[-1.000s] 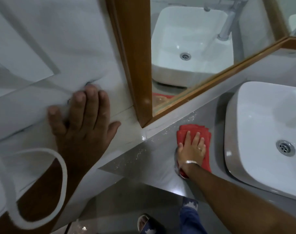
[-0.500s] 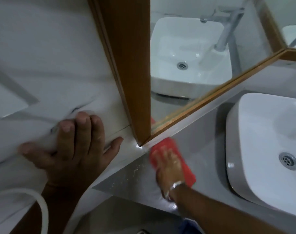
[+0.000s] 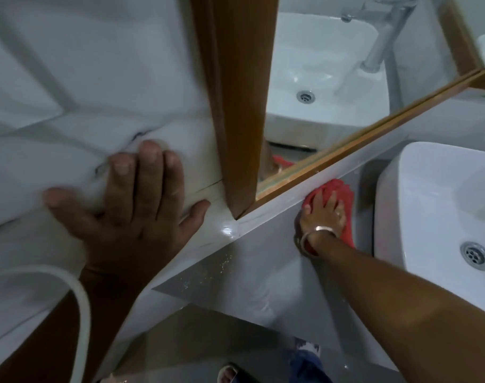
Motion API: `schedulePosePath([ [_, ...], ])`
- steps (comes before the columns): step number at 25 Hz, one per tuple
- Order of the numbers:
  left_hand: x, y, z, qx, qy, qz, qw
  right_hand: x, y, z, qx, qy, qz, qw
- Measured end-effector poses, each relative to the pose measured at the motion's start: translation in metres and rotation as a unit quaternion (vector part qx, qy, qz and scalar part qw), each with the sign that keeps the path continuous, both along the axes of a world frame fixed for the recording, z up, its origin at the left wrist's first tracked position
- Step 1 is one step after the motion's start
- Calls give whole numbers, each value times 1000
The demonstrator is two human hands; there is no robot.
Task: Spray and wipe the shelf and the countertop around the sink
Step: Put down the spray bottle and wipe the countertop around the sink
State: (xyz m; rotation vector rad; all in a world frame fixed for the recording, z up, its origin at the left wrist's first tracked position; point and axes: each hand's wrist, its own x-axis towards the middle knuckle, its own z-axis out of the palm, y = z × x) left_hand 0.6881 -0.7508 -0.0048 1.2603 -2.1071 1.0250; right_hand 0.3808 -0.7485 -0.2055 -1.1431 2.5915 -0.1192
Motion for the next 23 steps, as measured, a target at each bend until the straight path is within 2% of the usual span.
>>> schedulePosePath([
  [2,0,-1,-2,-8,-14,19,1000,40,22,-2,16,58,142,988],
  [3,-3,-1,-1,-7,-17,22,1000,71,45,-7,1,82,250,965],
  [4,-4,-1,-2,-27,-18,26,999,106,72,-13,4,74,388,919],
  [5,-4,0,-2,-39,-22,32,998,127,89,-17,7,87,511,855],
  [6,-1,2,-4,-50,-27,40,998,132,91,-16,16,101,585,805],
  [7,1,1,-5,-56,-33,42,997,126,82,-15,-18,79,612,787],
  [8,5,1,-7,-58,-38,38,997,117,75,-9,-32,57,618,783],
  [10,9,0,-11,-70,-47,24,996,84,68,-4,-42,18,559,828],
  [11,12,0,-14,-88,-59,30,994,62,64,-8,-72,44,496,864],
  [13,11,-4,-18,-117,-78,35,989,7,54,-10,-53,90,297,949],
  [14,10,-5,-19,-127,-74,36,988,-8,51,-5,-21,65,180,981],
  [15,9,-6,-21,-136,-64,30,988,-11,50,-1,3,28,86,996],
  [16,9,-6,-23,-141,-62,34,987,-2,52,2,20,16,69,997],
  [17,9,-6,-23,-143,-58,35,987,18,57,1,23,54,140,988],
  [18,9,-6,-24,-142,-58,29,988,44,67,0,2,90,274,957],
  [19,9,-5,-24,-144,-56,23,988,76,75,1,-42,101,433,895],
  [21,8,-6,-25,-143,-52,8,988,141,77,6,-52,82,657,748],
  [22,7,-6,-27,-143,-52,7,988,173,68,6,-54,109,744,657],
  [23,6,-7,-30,-147,-48,1,988,202,56,2,-41,125,800,585],
])
